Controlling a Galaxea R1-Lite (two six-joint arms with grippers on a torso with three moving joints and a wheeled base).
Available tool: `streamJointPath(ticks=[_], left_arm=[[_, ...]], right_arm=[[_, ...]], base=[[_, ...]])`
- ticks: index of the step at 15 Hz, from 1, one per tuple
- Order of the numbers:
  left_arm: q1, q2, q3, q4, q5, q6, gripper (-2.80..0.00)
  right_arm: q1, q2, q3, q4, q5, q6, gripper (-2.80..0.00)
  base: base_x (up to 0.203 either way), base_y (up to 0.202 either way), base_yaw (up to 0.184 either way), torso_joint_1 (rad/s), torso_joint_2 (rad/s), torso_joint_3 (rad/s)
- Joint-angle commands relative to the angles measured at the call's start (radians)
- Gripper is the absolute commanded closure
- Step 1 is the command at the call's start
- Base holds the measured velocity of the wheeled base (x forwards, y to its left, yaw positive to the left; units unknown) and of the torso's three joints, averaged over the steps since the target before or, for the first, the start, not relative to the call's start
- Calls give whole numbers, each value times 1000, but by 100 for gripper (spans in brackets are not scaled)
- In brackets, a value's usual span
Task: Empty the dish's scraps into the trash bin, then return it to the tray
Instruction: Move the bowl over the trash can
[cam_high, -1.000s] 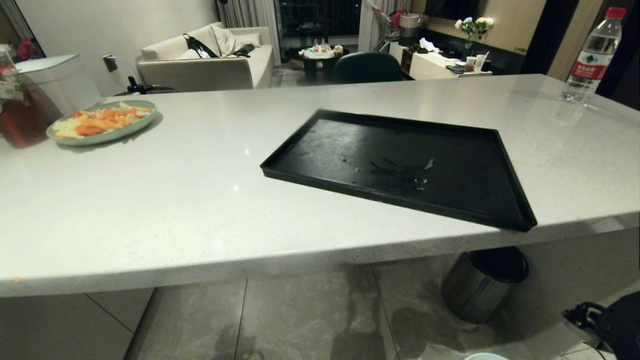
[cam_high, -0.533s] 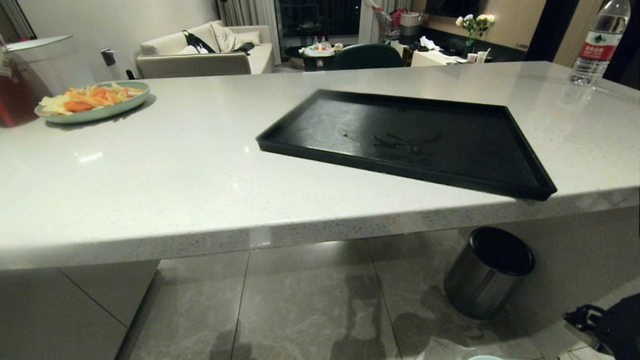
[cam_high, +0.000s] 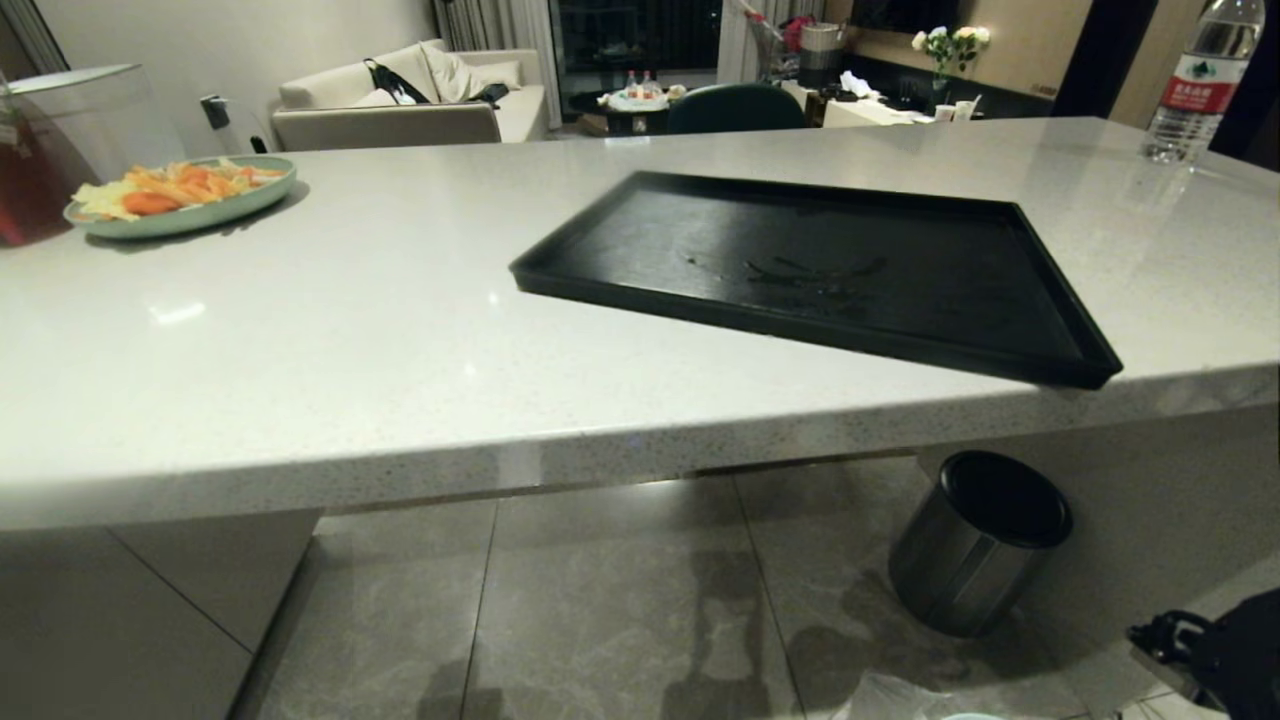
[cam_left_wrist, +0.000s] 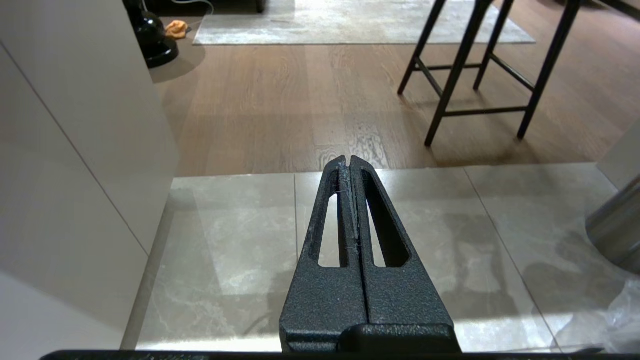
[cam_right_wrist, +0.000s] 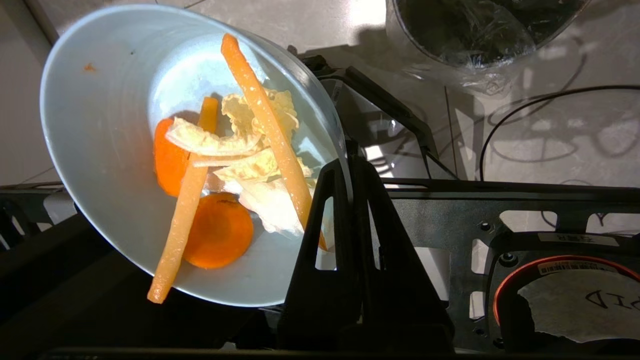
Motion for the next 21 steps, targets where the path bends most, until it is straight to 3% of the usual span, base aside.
streamJointPath(ticks=[1,21], left_arm=[[0,1,0,0,0,-1,0],[-2,1,0,0,0,-1,0]], right_arm=[[-1,2,7,2,0,5,0],[-8,34,-2,-1,-6,-2,0]], base=[[0,0,0,2,49,25],[0,0,0,0,0,0]])
